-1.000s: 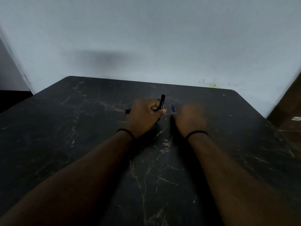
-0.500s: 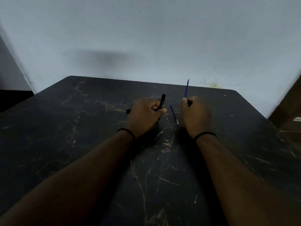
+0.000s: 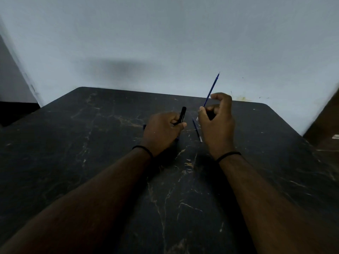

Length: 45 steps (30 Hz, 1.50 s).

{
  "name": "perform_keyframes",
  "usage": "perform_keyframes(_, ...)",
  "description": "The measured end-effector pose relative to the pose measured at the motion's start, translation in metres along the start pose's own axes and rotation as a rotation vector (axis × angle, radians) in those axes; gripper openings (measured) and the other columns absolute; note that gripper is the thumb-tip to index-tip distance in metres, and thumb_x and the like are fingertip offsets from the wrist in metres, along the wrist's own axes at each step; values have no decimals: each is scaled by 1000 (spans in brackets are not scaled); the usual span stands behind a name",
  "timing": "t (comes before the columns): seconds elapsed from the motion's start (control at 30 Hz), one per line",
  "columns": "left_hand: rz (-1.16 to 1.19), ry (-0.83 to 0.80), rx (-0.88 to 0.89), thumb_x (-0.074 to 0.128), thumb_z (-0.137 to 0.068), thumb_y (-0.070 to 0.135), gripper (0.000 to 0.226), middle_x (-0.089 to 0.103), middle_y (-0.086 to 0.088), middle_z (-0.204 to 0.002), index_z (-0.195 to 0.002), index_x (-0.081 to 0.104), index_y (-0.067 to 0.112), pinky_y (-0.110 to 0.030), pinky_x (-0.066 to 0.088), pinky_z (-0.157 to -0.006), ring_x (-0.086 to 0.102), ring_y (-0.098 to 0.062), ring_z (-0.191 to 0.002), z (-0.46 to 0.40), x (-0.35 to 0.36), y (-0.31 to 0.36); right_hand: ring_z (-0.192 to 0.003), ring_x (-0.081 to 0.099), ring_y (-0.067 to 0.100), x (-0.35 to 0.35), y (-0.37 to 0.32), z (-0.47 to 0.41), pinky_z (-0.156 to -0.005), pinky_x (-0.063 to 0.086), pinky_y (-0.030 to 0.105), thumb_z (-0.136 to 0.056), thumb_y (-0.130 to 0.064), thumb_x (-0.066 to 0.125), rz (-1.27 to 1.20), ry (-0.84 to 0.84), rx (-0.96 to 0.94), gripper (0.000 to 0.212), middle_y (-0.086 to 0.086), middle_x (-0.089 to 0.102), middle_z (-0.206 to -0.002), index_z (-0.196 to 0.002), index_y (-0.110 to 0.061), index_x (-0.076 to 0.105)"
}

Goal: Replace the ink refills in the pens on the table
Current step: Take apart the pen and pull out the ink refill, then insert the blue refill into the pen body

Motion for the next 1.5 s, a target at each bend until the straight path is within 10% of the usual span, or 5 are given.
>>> perform_keyframes(0.3,-153,43,-8,70,-87,34,31,57,8,-61,-62,53,28,-27,43,-54,54,-7,-57,-4,-4,-5,-76,67,4,-5,-14,3,-70,47,5,-88,-13,70,-199,81,-88,76,-5,67,-78,-148,-38,30)
perform_keyframes(0.73,-290,-17,118,66,-90,37,11,57,10,-73,-89,68,27,-25,36,-56,54,-12,-65,-3,-2,7,-81,70,7,2,-17,7,-76,51,11,-87,-12,73,-234,63,-97,80,-1,70,-82,-151,-28,29)
perform_keyframes(1.07,-248,-44,125,67,-90,35,10,46,18,-62,-82,61,33,-23,38,-57,47,-2,-58,-3,-1,12,-84,68,-3,14,-9,7,-75,51,9,-88,-22,73,-141,-47,-113,67,-16,71,-85,-143,-35,37)
perform_keyframes(1.3,-27,52,143,71,-88,26,14,74,-2,-81,-92,74,13,-37,57,-67,68,-15,-68,4,-9,17,-93,64,-8,26,0,7,-73,49,6,-85,-60,62,-82,-141,-84,38,-24,67,-95,-119,-41,59)
perform_keyframes(1.5,52,119,134,68,-88,43,21,73,6,-79,-88,75,22,-18,48,-53,60,3,-56,2,-21,13,-76,64,-6,16,-5,6,-63,48,8,-92,-44,61,-118,-76,-87,12,-26,66,-81,-94,-32,65)
Point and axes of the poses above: each hand's wrist, its own z-axis away from the middle knuckle, its own x-axis out of the palm, y = z × x, the point moved 7 cm from there along -z, towards the middle knuckle
